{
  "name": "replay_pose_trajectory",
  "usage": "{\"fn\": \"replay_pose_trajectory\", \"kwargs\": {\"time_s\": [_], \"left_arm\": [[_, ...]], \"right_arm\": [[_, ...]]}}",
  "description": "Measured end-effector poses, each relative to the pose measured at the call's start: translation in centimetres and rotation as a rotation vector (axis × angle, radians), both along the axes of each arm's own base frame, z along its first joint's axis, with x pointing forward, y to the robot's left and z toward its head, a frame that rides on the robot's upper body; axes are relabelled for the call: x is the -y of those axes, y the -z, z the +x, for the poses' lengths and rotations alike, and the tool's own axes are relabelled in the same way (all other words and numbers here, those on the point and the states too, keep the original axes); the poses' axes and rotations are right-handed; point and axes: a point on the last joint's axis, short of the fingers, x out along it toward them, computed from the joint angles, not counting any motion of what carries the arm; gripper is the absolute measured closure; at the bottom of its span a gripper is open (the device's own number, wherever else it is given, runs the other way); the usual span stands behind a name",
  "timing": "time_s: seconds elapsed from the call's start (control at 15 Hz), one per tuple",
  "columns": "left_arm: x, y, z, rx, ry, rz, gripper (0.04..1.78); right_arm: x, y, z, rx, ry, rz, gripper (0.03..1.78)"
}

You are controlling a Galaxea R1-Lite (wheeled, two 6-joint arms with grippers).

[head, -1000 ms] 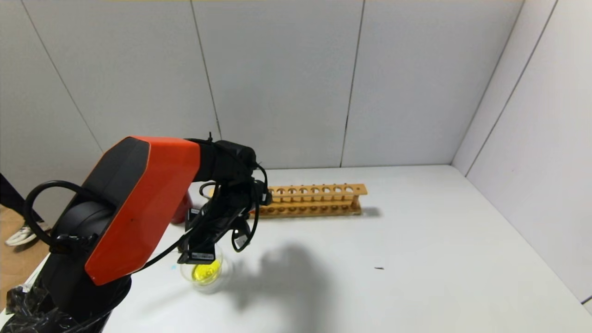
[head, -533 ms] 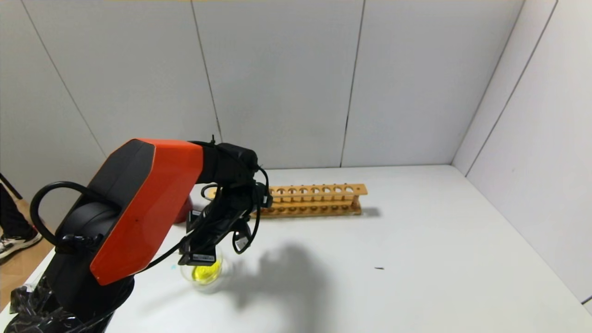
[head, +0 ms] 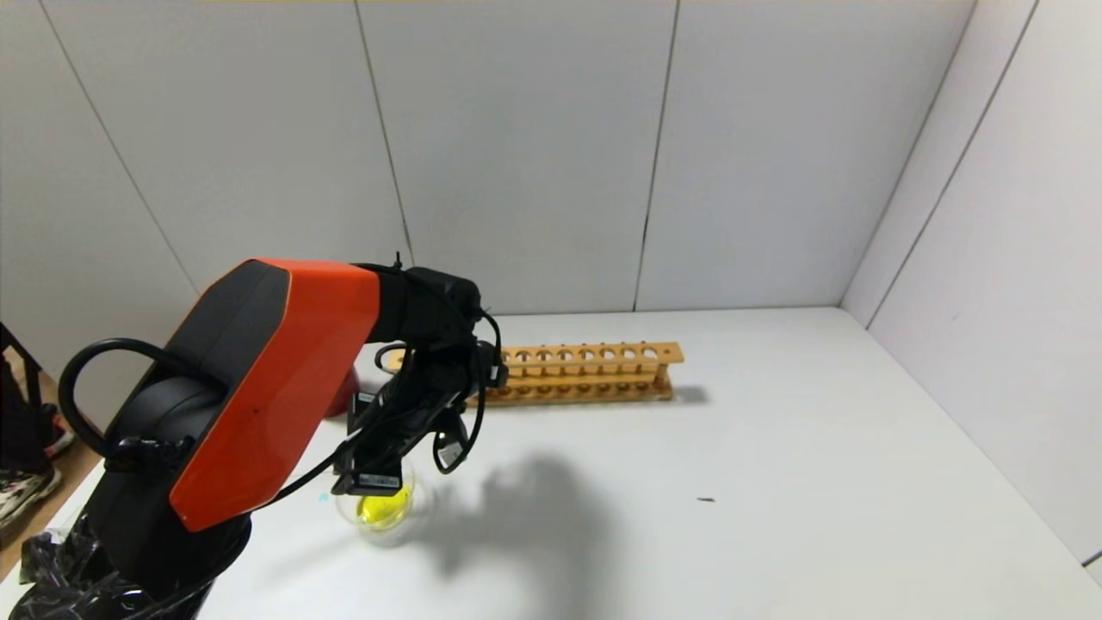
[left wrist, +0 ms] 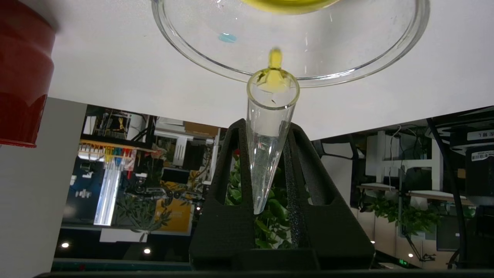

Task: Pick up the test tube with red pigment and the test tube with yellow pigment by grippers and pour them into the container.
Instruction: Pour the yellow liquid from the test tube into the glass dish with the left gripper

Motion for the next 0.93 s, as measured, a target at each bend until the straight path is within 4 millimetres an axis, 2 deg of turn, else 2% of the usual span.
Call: {"fn": "replay_pose_trajectory", "kwargs": {"time_s": [0.6, 0.8, 0.93], "left_arm": [[0.0, -0.4, -0.1, 0.018, -0.008, -0.006, 1.53], [-0.3, -1.9, -0.2, 0.094, -0.050, -0.042, 1.53], [-1.2, -3.9, -0.5, 0.169, -0.112, -0.077, 1.53]], "right_arm": [[0.0, 0.0, 0.0, 0.000, 0.000, 0.000, 0.10], [0.0, 0.0, 0.0, 0.000, 0.000, 0.000, 0.10], [0.0, 0.0, 0.0, 0.000, 0.000, 0.000, 0.10]]}}
